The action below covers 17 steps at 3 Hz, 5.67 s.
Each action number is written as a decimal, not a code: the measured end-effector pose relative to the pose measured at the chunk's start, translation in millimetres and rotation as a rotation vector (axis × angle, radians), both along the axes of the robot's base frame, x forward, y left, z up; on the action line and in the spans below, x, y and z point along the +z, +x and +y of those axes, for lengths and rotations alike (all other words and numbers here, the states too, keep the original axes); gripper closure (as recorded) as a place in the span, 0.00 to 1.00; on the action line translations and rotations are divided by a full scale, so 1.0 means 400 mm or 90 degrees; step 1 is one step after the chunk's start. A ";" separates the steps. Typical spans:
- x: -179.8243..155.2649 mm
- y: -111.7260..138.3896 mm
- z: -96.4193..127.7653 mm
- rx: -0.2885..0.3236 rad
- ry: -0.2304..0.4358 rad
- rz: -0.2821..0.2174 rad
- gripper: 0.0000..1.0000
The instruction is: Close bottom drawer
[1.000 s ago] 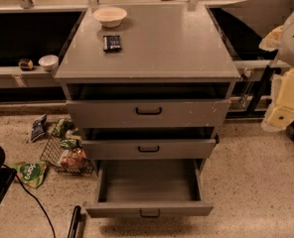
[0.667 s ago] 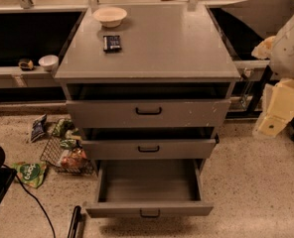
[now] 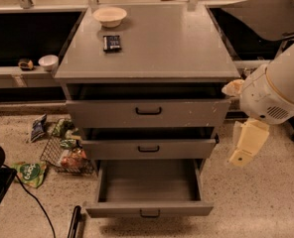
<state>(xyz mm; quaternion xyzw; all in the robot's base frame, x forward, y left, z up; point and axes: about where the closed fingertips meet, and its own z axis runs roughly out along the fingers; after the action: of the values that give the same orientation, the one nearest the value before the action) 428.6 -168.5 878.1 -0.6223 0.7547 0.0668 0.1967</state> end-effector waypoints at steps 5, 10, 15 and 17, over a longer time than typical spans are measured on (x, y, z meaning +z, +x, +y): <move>-0.503 -0.186 0.383 0.288 0.177 0.124 0.00; -0.901 -0.205 0.412 0.268 0.116 0.226 0.00; -1.427 -0.156 0.390 0.258 0.235 0.280 0.18; -1.628 -0.098 0.350 0.247 0.280 0.277 0.65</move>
Offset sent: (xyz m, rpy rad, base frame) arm -0.0337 0.0705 -0.1049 0.0735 0.0573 0.2572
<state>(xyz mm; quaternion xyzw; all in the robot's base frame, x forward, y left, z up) 389.3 -28.4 226.8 -0.6680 0.6142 0.3947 0.1443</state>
